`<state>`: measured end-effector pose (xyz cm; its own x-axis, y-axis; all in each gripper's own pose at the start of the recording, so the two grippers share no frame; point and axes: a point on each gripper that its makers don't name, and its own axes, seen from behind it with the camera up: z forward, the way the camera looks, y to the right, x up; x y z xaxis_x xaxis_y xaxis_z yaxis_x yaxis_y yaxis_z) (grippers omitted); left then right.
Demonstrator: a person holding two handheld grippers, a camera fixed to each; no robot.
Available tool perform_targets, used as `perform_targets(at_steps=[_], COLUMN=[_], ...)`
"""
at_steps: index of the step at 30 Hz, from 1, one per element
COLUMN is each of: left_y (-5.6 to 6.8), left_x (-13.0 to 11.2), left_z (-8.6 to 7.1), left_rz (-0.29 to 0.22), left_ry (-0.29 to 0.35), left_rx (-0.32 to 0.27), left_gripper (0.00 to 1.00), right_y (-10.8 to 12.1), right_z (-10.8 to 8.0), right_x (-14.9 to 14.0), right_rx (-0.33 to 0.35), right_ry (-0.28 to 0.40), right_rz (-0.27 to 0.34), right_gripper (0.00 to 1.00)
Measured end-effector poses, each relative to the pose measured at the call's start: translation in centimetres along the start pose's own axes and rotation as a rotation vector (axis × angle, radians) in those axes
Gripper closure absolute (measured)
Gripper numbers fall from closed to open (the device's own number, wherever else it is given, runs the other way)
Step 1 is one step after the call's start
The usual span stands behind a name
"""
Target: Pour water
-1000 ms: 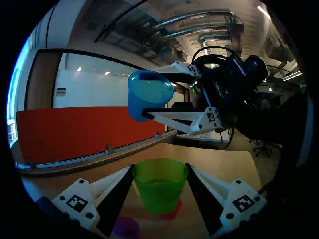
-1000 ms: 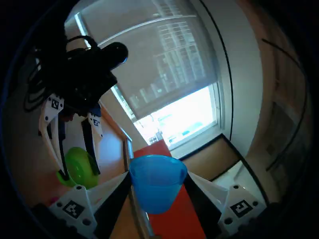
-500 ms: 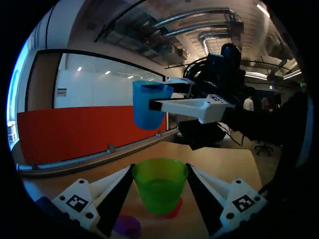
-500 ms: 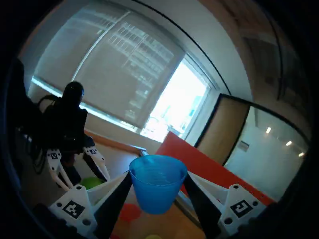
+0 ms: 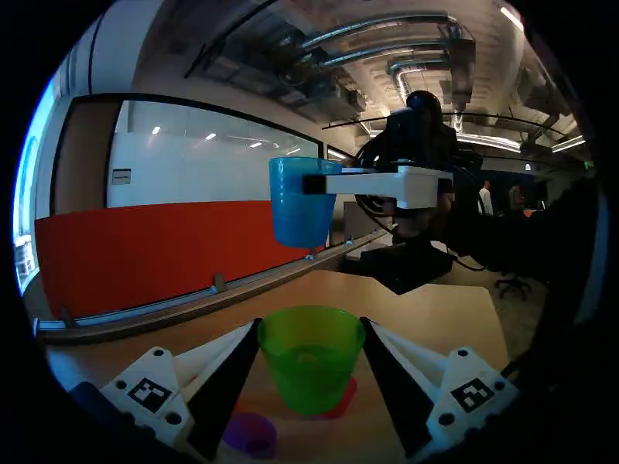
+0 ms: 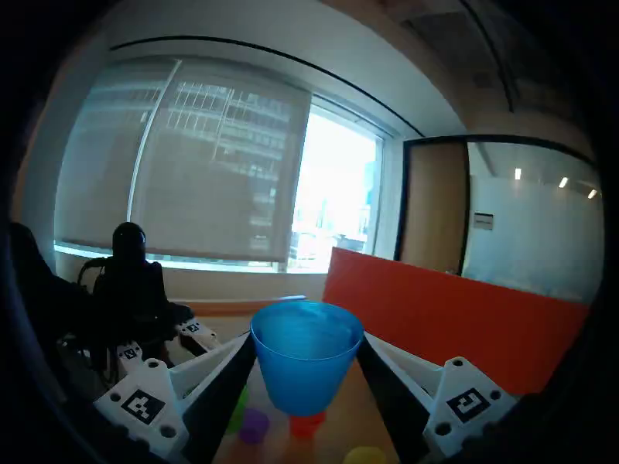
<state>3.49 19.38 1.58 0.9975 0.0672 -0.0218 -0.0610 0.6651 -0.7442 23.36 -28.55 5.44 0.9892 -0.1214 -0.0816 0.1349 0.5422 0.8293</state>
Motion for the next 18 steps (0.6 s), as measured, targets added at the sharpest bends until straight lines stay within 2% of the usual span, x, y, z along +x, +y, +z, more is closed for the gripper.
perform_targets(at_steps=[8,18], left_y=[0.1,0.8], left_x=[-1.2,-4.0], left_z=[-0.7,-1.1], left_rz=[0.011,0.017], left_ry=[-0.051,-0.133], left_rx=[-0.001,-0.012], left_gripper=[0.1,0.1], right_y=[0.0,0.4], right_z=[-1.0,-3.1], right_x=[-2.3,-5.5], right_rx=[0.005,-0.001], right_ry=[-0.054,-0.115], right_rz=[0.013,-0.001], right_gripper=[0.09,0.09])
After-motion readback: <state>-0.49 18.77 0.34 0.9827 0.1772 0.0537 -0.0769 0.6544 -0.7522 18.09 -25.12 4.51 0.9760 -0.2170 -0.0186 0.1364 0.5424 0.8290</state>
